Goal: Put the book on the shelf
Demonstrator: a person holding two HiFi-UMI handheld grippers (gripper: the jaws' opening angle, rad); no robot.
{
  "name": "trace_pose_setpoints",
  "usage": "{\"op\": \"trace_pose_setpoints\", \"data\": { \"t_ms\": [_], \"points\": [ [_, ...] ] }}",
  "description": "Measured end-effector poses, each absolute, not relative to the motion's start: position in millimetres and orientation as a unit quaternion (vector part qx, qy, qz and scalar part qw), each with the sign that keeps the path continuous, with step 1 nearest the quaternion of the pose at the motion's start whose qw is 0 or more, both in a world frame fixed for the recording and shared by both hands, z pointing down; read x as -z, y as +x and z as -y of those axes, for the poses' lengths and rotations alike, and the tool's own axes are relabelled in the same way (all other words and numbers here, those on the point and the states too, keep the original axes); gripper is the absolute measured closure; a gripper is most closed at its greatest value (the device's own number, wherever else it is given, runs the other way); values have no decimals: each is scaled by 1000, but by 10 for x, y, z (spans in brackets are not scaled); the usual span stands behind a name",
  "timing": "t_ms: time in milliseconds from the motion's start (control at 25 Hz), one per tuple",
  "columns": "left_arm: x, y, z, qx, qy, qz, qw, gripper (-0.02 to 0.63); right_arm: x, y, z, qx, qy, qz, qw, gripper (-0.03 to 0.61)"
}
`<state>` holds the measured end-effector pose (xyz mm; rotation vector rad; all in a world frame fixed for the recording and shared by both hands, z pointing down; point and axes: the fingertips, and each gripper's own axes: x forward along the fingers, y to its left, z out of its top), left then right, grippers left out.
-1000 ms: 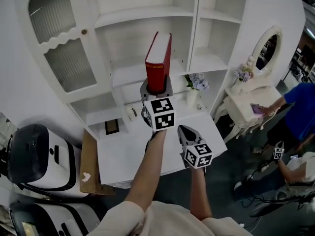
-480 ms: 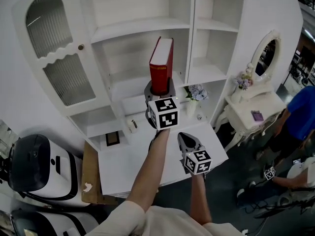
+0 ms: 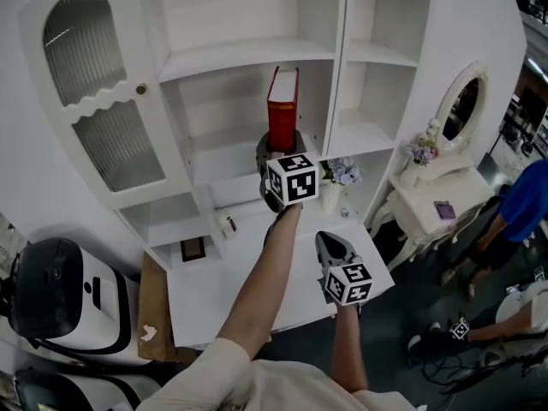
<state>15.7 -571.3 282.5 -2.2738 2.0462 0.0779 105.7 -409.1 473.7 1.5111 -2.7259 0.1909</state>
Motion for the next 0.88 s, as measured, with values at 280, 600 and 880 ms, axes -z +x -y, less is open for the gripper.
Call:
{"op": "trace_pose_setpoints", "data": {
  "t_ms": [280, 600, 880],
  "points": [
    [-2785, 157, 6150, -16, -732, -681, 20, 425, -4715, 1167, 4210, -62, 499, 864, 7, 552],
    [-2783, 131, 6562, -14, -723, -691, 9, 425, -4767, 1233, 4328, -73, 513, 855, 9, 552],
    [-2790, 81, 6950, -12, -721, -693, 10, 425, -4774, 1054, 4340, -69, 508, 858, 17, 552]
  ]
}}
